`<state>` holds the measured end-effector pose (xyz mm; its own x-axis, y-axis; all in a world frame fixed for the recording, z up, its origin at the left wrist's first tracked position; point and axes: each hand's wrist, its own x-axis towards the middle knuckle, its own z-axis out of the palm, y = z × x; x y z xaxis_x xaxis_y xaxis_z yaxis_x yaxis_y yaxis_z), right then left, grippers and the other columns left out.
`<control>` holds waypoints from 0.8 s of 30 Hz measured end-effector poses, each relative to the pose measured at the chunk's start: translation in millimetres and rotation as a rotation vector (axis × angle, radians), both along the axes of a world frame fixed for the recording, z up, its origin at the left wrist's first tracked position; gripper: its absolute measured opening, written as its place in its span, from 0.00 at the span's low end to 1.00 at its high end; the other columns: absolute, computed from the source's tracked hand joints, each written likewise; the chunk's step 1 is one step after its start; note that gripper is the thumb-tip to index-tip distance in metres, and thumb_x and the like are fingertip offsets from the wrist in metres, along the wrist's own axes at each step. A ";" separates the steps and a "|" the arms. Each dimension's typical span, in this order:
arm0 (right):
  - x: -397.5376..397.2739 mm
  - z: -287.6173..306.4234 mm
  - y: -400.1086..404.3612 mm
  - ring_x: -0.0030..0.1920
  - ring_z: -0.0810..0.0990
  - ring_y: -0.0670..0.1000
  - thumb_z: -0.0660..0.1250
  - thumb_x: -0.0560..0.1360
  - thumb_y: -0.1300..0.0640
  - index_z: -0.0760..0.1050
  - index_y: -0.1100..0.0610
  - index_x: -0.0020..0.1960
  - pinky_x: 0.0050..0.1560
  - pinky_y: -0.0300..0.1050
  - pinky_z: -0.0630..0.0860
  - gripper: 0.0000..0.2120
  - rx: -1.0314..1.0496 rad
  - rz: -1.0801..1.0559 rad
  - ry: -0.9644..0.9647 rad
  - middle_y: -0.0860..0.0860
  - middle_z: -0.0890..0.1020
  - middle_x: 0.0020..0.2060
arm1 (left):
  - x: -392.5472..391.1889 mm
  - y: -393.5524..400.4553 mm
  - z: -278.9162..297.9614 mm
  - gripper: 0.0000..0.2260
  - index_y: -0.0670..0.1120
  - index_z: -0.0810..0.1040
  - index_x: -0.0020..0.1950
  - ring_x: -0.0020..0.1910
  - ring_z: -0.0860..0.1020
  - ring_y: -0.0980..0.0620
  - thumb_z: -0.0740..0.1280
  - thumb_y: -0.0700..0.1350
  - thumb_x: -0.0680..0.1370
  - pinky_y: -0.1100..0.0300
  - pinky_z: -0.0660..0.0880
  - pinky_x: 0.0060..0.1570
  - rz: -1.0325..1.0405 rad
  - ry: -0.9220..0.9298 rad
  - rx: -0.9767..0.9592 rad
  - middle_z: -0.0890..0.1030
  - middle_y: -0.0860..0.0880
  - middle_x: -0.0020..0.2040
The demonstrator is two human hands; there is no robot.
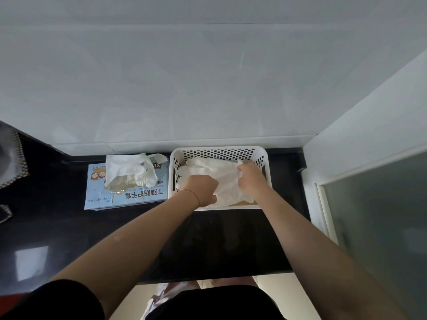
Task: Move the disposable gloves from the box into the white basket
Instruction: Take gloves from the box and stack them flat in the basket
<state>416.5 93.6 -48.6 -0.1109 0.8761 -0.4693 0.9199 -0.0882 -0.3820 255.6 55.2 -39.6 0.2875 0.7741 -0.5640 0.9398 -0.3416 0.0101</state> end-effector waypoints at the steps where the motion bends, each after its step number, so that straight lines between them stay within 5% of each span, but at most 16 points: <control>1: 0.1 0.7 -0.4 0.53 0.78 0.56 0.60 0.76 0.71 0.75 0.62 0.64 0.52 0.45 0.76 0.18 0.003 0.006 -0.005 0.57 0.74 0.61 | 2.6 -0.5 -2.8 0.13 0.45 0.75 0.55 0.43 0.77 0.47 0.62 0.53 0.79 0.57 0.69 0.39 -0.001 -0.012 -0.004 0.76 0.48 0.46; 5: 0.3 0.4 0.0 0.52 0.78 0.56 0.60 0.76 0.71 0.75 0.62 0.64 0.48 0.43 0.73 0.17 0.021 0.021 -0.012 0.57 0.74 0.60 | 8.6 -0.7 -12.1 0.15 0.46 0.74 0.55 0.42 0.75 0.48 0.63 0.57 0.79 0.57 0.70 0.40 0.028 -0.010 -0.028 0.75 0.49 0.44; 8: 0.0 -0.2 1.5 0.54 0.78 0.57 0.59 0.77 0.71 0.74 0.62 0.65 0.49 0.42 0.72 0.18 0.026 0.026 -0.013 0.57 0.73 0.62 | 6.9 -0.6 -12.3 0.11 0.45 0.74 0.59 0.48 0.79 0.46 0.62 0.49 0.80 0.56 0.69 0.41 0.022 0.007 -0.022 0.78 0.47 0.50; 12: 0.8 -1.4 3.3 0.54 0.78 0.57 0.59 0.77 0.71 0.73 0.62 0.66 0.53 0.46 0.75 0.19 0.042 0.039 -0.034 0.57 0.75 0.60 | 5.4 0.1 -5.0 0.09 0.44 0.76 0.56 0.42 0.76 0.48 0.59 0.44 0.79 0.56 0.70 0.40 0.045 0.005 -0.026 0.75 0.49 0.44; 19: -0.1 -4.4 0.1 0.58 0.77 0.56 0.62 0.76 0.70 0.72 0.61 0.65 0.53 0.44 0.74 0.18 0.069 0.194 -0.143 0.57 0.68 0.68 | 18.6 7.5 4.0 0.15 0.46 0.78 0.48 0.50 0.79 0.48 0.59 0.55 0.79 0.57 0.73 0.44 0.171 -0.213 -0.198 0.80 0.49 0.49; 24: 3.6 -4.1 -2.8 0.59 0.76 0.56 0.62 0.77 0.68 0.72 0.62 0.62 0.55 0.46 0.75 0.14 0.077 0.301 -0.229 0.59 0.65 0.70 | 8.9 16.0 3.3 0.16 0.44 0.74 0.60 0.50 0.79 0.45 0.60 0.55 0.81 0.55 0.73 0.44 0.273 -0.186 -0.012 0.80 0.46 0.54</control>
